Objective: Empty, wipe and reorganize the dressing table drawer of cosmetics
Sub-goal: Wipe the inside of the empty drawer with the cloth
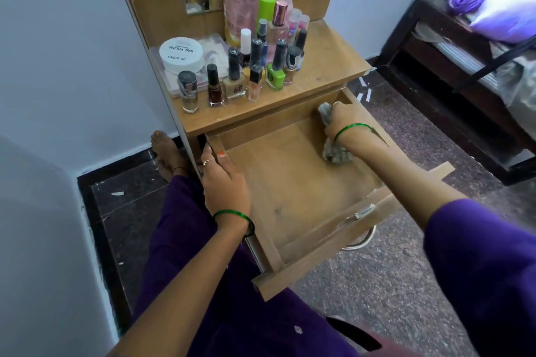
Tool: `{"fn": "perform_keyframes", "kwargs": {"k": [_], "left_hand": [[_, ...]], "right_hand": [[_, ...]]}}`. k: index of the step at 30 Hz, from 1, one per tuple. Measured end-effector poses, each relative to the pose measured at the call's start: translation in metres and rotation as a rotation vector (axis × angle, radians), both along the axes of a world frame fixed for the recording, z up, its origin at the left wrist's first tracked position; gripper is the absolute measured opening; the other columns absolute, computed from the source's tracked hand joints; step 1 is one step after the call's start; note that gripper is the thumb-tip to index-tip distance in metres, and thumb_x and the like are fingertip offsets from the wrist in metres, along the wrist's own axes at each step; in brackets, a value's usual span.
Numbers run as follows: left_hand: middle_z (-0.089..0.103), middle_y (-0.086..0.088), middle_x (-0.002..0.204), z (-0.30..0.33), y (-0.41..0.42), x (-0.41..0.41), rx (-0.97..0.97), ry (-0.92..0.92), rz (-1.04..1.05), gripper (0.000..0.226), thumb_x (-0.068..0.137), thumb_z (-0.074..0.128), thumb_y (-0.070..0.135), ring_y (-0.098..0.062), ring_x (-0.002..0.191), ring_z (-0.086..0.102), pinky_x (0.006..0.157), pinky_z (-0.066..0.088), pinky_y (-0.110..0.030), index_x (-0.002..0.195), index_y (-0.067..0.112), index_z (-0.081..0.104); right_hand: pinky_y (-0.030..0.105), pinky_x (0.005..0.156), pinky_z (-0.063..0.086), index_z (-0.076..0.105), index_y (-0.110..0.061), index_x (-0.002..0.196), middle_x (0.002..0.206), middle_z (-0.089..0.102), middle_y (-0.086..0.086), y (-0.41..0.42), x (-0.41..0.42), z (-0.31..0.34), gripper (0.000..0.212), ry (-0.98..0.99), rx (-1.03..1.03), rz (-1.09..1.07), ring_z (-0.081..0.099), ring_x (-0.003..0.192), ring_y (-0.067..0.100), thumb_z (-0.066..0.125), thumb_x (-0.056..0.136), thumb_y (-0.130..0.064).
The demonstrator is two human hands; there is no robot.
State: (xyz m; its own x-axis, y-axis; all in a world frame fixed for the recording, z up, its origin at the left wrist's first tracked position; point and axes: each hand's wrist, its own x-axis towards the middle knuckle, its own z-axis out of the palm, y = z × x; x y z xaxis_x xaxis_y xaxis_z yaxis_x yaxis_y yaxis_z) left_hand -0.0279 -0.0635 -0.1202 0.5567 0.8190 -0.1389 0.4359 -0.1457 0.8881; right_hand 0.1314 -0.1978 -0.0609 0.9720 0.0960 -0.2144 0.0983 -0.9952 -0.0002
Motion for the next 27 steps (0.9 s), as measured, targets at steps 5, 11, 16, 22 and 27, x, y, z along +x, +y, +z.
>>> {"fn": "perform_keyframes", "kwargs": {"k": [5, 11, 16, 22, 27], "left_hand": [[0.06, -0.007, 0.119, -0.004, 0.002, 0.002, 0.005, -0.001, 0.006, 0.042, 0.102, 0.027, 0.031, -0.023, 0.1, 0.058, 0.068, 0.034, -0.031, 0.142, 0.021, 0.034], [0.06, -0.009, 0.119, -0.008, 0.009, 0.007, 0.007, -0.017, 0.003, 0.041, 0.101, 0.026, 0.032, -0.026, 0.102, 0.058, 0.07, 0.036, -0.03, 0.14, 0.022, 0.036], [0.056, -0.01, 0.124, -0.001, 0.007, 0.007, 0.018, 0.008, 0.007, 0.042, 0.102, 0.027, 0.03, -0.027, 0.107, 0.055, 0.072, 0.032, -0.029, 0.142, 0.019, 0.035], [0.054, -0.011, 0.128, 0.002, 0.008, 0.008, 0.018, 0.036, 0.008, 0.044, 0.102, 0.029, 0.03, -0.03, 0.108, 0.055, 0.072, 0.032, -0.03, 0.144, 0.018, 0.032], [0.051, -0.006, 0.134, -0.002, 0.007, 0.006, 0.011, 0.031, -0.043, 0.054, 0.096, 0.043, 0.035, -0.026, 0.112, 0.054, 0.073, 0.034, -0.031, 0.146, 0.02, 0.027]], "right_hand": [[0.032, 0.081, 0.043, 0.05, -0.005, 0.129, 0.128, 0.051, 0.018, 0.052, -0.029, -0.035, 0.038, -0.084, -0.116, 0.106, 0.056, 0.112, 0.027, 0.039, 0.093, -0.002], [0.037, 0.092, 0.045, 0.053, -0.012, 0.123, 0.132, 0.046, 0.014, 0.092, -0.079, -0.031, 0.032, 0.035, 0.024, 0.522, 0.053, 0.117, 0.03, 0.045, 0.093, -0.009], [0.036, 0.088, 0.046, 0.048, -0.018, 0.131, 0.132, 0.044, 0.008, 0.076, -0.09, -0.031, 0.04, 0.076, 0.043, 0.786, 0.056, 0.11, 0.029, 0.051, 0.091, -0.017], [0.029, 0.088, 0.048, 0.065, -0.026, 0.114, 0.116, 0.06, -0.001, 0.023, -0.096, -0.015, 0.039, 0.456, -0.066, 0.916, 0.059, 0.103, 0.022, 0.056, 0.081, -0.007], [0.025, 0.089, 0.049, 0.07, -0.021, 0.109, 0.109, 0.069, -0.002, -0.007, -0.074, 0.037, 0.041, 0.547, 0.08, 0.736, 0.062, 0.097, 0.015, 0.046, 0.082, -0.001]]}}
